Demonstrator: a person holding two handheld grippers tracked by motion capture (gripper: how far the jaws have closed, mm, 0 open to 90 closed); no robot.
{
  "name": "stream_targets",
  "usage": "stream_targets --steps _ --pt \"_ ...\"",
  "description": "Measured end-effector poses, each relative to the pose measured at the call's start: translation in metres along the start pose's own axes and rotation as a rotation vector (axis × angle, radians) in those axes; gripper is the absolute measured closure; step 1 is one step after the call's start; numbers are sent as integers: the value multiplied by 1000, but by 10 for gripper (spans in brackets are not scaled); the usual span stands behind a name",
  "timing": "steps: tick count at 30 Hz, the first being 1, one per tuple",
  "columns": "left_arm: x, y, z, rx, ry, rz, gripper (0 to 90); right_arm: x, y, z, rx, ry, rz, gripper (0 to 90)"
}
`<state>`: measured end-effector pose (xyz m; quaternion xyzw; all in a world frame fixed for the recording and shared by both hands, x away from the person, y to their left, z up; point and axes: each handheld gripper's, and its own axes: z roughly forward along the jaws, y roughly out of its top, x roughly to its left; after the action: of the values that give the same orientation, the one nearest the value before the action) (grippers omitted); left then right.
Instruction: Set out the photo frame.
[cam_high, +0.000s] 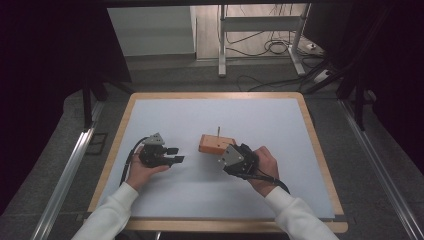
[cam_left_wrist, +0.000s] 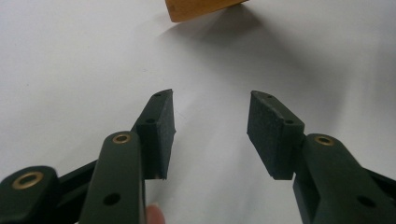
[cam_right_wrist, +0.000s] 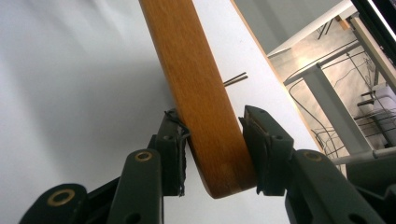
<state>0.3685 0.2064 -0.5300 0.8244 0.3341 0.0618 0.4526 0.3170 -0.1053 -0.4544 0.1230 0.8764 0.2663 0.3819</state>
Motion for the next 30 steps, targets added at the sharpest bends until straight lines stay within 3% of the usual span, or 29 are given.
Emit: stream_targets --steps 7,13,23,30 --pt "0 0 0 0 0 1 509 -8 3 2 3 2 -5 642" --pt "1 -1 0 -1 2 -2 508 -18 8 4 4 34 -6 673" --pt "3 -3 0 -1 5 -10 508 -18 14 6 6 43 -45 686" --pt "3 -3 0 -3 4 -12 508 -18 17 -1 -6 72 -53 694"
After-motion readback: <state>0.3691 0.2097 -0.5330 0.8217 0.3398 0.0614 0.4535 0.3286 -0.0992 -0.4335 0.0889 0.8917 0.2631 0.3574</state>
